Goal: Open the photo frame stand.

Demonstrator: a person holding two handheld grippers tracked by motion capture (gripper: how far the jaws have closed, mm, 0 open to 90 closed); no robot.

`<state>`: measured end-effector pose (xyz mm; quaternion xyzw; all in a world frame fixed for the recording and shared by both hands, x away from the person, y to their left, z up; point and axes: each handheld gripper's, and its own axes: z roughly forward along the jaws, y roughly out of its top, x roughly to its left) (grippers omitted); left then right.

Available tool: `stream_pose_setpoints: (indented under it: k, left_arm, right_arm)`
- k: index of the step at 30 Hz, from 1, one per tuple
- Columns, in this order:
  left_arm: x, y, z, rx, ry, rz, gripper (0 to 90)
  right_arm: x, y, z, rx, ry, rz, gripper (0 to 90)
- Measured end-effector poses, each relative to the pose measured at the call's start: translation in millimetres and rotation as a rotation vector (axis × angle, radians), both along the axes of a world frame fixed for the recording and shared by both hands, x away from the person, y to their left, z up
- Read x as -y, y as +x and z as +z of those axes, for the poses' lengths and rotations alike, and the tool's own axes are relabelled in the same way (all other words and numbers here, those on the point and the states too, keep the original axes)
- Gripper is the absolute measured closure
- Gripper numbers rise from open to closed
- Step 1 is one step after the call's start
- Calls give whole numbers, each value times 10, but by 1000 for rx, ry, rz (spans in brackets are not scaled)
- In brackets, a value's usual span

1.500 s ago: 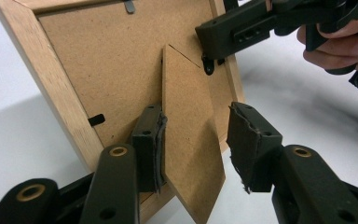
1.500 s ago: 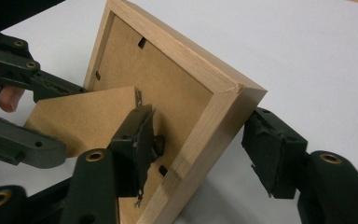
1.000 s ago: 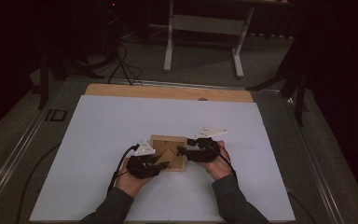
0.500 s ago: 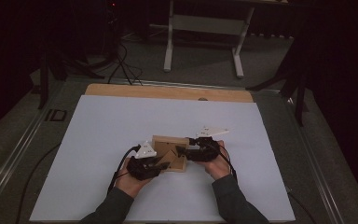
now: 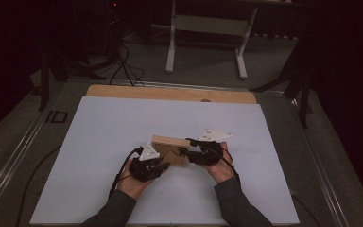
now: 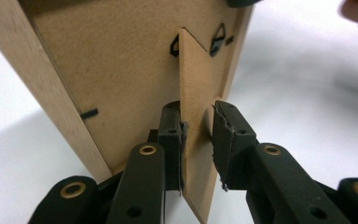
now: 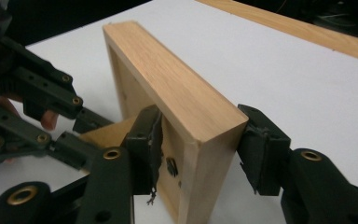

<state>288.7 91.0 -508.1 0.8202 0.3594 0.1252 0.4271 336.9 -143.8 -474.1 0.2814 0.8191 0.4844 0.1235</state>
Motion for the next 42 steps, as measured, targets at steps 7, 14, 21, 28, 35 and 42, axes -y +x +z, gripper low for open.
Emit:
stream_pose_setpoints:
  k: [7,14,21,28,35,42]
  left_arm:
    - [-34,33,-2,17,-8,46,743]
    - [-41,48,-22,23,4,59,738]
    - [-39,37,-28,27,3,60,730]
    - [-62,22,-38,-5,-55,48,665]
    - [-77,-7,-33,-19,-86,43,629]
    - [-123,-40,-32,-40,-136,39,590]
  right_arm:
    - [-43,-30,3,27,-16,-5,533]
    - [-100,-76,2,71,-47,-3,534]
    - [-99,-86,3,65,-48,2,532]
    - [-93,-108,6,47,-42,35,508]
    - [-115,-148,6,40,-45,65,488]
    - [-125,-189,-2,40,-52,78,475]
